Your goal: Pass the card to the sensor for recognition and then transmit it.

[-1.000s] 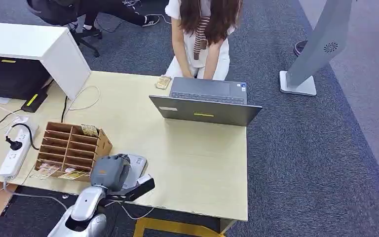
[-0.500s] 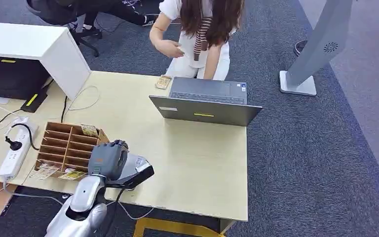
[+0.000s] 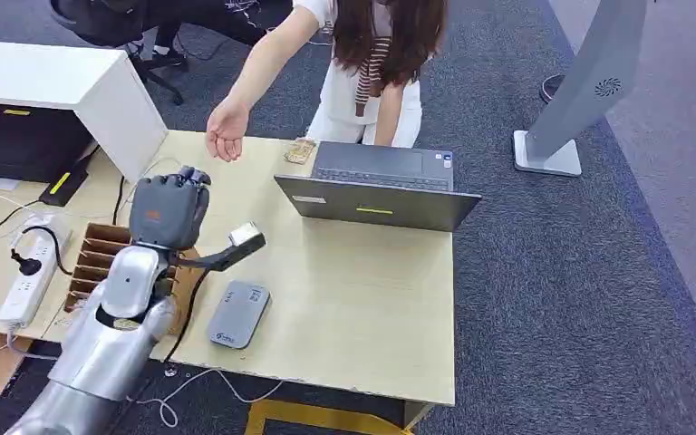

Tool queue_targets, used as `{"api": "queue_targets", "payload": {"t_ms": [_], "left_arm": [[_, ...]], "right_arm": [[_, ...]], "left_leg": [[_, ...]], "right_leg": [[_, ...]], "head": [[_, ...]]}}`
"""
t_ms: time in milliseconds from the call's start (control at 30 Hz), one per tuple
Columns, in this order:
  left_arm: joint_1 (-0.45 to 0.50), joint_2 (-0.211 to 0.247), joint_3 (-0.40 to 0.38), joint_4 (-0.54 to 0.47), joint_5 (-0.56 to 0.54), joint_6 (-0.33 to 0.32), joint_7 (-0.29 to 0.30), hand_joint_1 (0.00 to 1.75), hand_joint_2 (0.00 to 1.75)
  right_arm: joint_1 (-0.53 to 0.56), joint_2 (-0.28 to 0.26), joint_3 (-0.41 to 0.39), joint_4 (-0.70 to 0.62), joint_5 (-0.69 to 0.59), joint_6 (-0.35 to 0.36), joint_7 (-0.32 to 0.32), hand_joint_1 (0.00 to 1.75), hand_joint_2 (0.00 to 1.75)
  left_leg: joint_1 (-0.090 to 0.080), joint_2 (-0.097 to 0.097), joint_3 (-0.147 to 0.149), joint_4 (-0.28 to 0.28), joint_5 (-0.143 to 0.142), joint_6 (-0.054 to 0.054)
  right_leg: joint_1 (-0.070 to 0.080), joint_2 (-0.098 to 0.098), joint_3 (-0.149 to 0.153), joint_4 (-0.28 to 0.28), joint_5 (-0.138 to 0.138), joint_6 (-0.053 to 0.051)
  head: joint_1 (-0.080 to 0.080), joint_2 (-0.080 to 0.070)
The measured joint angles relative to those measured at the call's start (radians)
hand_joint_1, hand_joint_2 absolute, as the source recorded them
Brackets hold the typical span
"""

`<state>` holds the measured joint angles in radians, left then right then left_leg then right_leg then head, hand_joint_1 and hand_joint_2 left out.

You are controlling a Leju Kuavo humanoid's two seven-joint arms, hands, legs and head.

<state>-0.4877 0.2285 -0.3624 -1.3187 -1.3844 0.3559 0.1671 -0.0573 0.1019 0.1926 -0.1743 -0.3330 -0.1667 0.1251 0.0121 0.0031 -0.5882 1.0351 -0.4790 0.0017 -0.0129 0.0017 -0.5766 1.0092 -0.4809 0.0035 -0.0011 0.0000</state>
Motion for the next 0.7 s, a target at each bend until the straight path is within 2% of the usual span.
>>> {"api": "queue_targets", "payload": {"t_ms": [233, 400, 667, 700], "left_arm": [[-0.187, 0.022, 0.0, 0.159, -0.058, -0.05, 0.016, 1.75, 1.75], [-0.227, 0.026, 0.0, 0.228, -0.067, -0.049, 0.023, 1.75, 1.75], [-0.254, 0.024, -0.001, 0.278, -0.076, -0.05, 0.034, 1.75, 1.75], [-0.254, 0.023, -0.002, 0.283, -0.078, -0.049, 0.036, 0.0, 1.75]], "right_arm": [[-0.008, 0.0, 0.013, 0.0, 0.007, 0.011, 0.015, 0.0, 1.75], [-0.009, 0.0, 0.013, 0.0, 0.007, 0.014, 0.019, 0.0, 1.75], [-0.011, 0.0, 0.024, 0.0, 0.026, 0.005, 0.019, 0.0, 1.75], [-0.011, 0.0, 0.026, 0.0, 0.026, 0.004, 0.019, 0.0, 1.75]], "left_leg": [[0.0, 0.001, 0.0, 0.0, 0.0, -0.001], [0.0, 0.001, 0.0, 0.0, 0.0, -0.001], [0.0, 0.001, 0.0, 0.0, 0.0, -0.001], [0.0, 0.001, 0.0, 0.0, 0.0, -0.001]], "right_leg": [[0.0, 0.001, 0.0, 0.0, 0.0, -0.001], [0.0, 0.001, 0.0, 0.0, 0.0, -0.001], [0.0, 0.002, -0.001, 0.0, 0.0, -0.001], [0.0, 0.002, -0.001, 0.0, 0.0, -0.001]], "head": [[0.0, 0.0], [0.0, 0.0], [0.0, 0.0], [0.0, 0.0]]}}
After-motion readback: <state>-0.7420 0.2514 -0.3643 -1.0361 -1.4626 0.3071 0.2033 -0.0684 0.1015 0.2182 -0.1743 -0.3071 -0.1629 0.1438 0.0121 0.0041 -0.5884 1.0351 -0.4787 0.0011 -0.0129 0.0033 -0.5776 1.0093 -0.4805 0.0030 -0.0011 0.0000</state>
